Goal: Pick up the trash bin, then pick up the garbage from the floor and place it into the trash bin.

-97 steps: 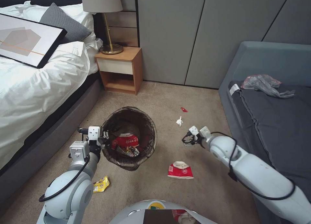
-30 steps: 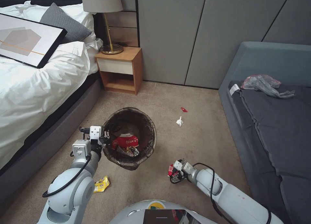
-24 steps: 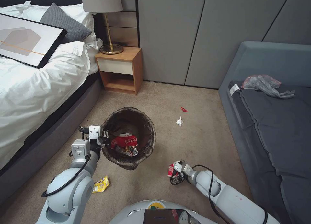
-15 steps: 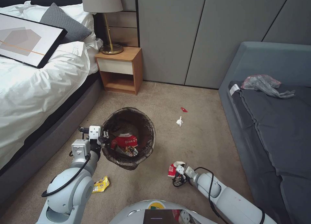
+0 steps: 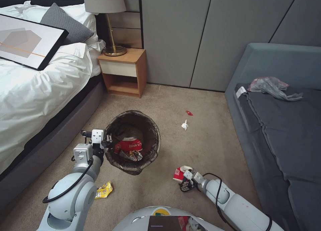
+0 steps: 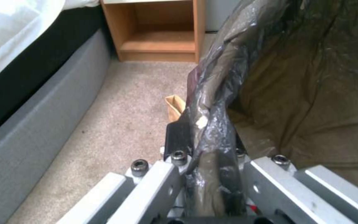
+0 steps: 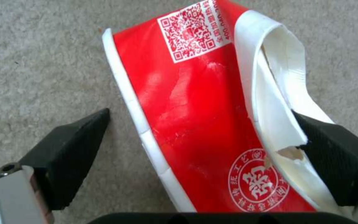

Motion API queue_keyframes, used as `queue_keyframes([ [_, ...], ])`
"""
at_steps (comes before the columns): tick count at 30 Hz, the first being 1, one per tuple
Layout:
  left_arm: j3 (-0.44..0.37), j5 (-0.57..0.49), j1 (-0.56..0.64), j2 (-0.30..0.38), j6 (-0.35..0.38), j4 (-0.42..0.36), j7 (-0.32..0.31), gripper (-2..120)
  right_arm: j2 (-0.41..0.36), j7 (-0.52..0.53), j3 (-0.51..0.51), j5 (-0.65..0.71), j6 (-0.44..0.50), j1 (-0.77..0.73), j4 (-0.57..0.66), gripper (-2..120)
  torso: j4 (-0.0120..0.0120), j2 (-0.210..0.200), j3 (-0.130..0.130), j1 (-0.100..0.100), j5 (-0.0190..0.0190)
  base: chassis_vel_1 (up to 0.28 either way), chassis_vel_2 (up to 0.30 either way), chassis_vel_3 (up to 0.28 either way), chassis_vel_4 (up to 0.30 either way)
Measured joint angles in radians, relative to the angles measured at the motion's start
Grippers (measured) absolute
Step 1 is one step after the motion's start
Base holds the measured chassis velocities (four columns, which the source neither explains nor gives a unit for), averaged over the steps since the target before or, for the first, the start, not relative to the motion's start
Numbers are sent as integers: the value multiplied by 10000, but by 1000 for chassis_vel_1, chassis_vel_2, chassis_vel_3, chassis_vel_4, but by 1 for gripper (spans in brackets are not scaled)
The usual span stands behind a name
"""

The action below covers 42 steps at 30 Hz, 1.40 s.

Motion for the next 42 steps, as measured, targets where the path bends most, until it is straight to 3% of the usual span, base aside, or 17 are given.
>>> queue_keyframes([
  [4,-4,1,2,4,1,-1,6,0,0,88,13,5,31,34,-2,94,11,-1,1,0,14,0,0,0,0],
  [9,14,10,10,5,0,6,9,0,-10,196,13,45,48,61,30,86,6,-1,1,0,12,0,0,0,0],
  [21,33,41,9,38,0,-13,26,0,-121,362,425,366,-10,-5,357,48,1,-2,2,1,5,0,0,0,0],
  [33,55,97,7,24,0,-14,72,0,-528,716,1336,1811,-571,-327,2332,2,3,-2,0,1,4,0,0,0,0],
  [42,44,119,-14,-6,0,-13,82,0,-633,918,1962,2549,-737,-557,3517,0,2,-2,0,1,5,0,0,0,0],
])
